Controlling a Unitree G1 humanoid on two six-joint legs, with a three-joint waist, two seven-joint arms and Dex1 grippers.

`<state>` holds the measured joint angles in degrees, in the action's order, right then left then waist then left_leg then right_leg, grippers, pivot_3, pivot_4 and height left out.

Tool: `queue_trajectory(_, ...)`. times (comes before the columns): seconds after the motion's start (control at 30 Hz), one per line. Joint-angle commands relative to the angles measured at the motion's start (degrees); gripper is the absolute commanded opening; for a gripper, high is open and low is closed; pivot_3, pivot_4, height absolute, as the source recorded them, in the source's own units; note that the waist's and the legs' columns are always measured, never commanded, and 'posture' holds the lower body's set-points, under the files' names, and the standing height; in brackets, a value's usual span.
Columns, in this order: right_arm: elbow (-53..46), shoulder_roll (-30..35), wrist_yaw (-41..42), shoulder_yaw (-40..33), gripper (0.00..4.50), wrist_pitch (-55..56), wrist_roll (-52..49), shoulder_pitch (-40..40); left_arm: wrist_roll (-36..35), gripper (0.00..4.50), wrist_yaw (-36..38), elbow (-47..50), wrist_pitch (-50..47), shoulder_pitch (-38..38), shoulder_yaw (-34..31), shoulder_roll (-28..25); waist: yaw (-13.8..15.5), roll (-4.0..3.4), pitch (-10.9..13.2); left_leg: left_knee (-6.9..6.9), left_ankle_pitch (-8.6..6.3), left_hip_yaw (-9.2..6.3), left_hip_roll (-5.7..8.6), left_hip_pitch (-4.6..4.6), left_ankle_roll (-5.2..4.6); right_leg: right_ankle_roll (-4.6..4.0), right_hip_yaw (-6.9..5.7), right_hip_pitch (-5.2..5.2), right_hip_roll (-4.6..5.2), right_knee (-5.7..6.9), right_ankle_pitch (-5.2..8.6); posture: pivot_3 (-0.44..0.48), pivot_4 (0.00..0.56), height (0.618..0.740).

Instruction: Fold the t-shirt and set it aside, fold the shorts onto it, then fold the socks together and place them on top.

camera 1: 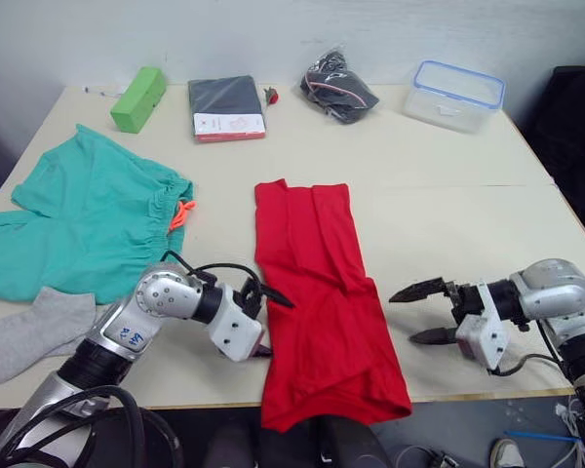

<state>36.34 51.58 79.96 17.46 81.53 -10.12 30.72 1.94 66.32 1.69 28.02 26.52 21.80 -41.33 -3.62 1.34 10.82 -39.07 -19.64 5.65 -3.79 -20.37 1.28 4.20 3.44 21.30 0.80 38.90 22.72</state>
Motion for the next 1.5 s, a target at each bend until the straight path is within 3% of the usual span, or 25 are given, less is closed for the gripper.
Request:
queue_trajectory(0.03,2.65,1.34,-4.17,6.24,4.48,9.16,2.63,-0.3,1.24,4.44,-0.66,0.45,3.15,-0.07,0.64,0.66,0.02,0.0,0.0,0.0,0.01,-0.01,-0.01,0.1,0.0,0.0,-0.01,-0.1,0.0,0.03,0.0,0.0,0.15,0.74)
queue_trajectory(0.23,2.34,2.76,-11.34,12.04,4.48,10.97,6.32,-0.37,2.64,4.44,-0.1,0.31,5.24,-0.75,2.34,0.9,0.2,0.0,0.0,0.13,0.0,-0.08,-0.01,0.78,-0.01,-0.04,-0.04,-0.83,0.03,-0.07,0.02,0.0,0.15,0.74)
queue_trajectory(0.33,1.08,2.98,-14.25,14.41,4.5,10.96,8.75,-0.39,2.99,3.9,0.14,0.28,5.68,-1.56,2.99,0.54,0.22,0.0,-0.01,0.2,0.0,-0.08,-0.01,0.96,-0.01,-0.06,-0.05,-0.99,0.03,-0.12,0.03,0.0,0.15,0.74)
queue_trajectory(0.43,-0.71,3.28,-16.62,16.22,4.5,9.41,10.24,-0.52,3.46,2.97,0.08,-0.33,6.0,-1.87,2.95,0.3,0.23,0.0,-0.01,0.2,0.0,-0.08,-0.01,1.0,-0.01,-0.06,-0.05,-1.0,0.03,-0.11,0.04,0.0,0.15,0.74)
queue_trajectory(0.53,-4.09,4.19,-18.34,17.68,3.85,5.54,10.22,-0.97,2.95,2.05,0.27,-0.2,4.94,-2.32,2.67,0.17,0.26,0.0,-0.01,0.2,0.0,-0.09,-0.01,1.01,0.0,-0.07,-0.05,-1.01,0.04,-0.1,0.04,0.0,0.15,0.74)
queue_trajectory(0.77,-12.59,5.72,-18.37,19.5,1.39,-6.88,5.94,-3.45,2.76,0.0,0.02,-1.07,2.73,-3.61,2.35,0.29,0.24,0.0,-0.01,0.2,0.0,-0.09,-0.01,1.01,0.0,-0.08,-0.05,-1.01,0.05,-0.08,0.04,0.0,0.15,0.74)
queue_trajectory(0.9,-18.59,7.39,-15.94,18.78,0.02,-17.34,-0.04,-5.95,0.8,0.0,-0.14,0.43,-0.68,-4.54,1.29,0.2,0.37,0.0,-0.01,0.19,0.01,-0.09,-0.01,1.01,0.0,-0.08,-0.06,-1.01,0.06,-0.05,0.04,0.0,0.15,0.74)
queue_trajectory(1.23,-43.13,14.05,-7.78,10.4,0.02,-51.61,-21.17,-12.79,-13.16,0.0,2.68,12.99,-22.76,-9.04,-4.18,-3.0,0.37,-0.04,0.02,0.22,0.0,-0.19,-0.01,0.86,-0.01,-0.08,-0.1,-0.93,0.09,-0.07,0.05,0.0,0.15,0.74)
queue_trajectory(1.5,-53.41,15.43,-3.37,0.85,0.02,-61.01,-25.2,-22.65,-22.11,0.0,6.1,24.79,-37.16,-13.83,-7.71,-9.65,0.54,-0.03,0.02,0.64,-0.01,-0.3,0.04,0.66,-0.02,-0.08,-0.19,-0.92,0.1,-0.68,0.05,0.0,0.15,0.74)
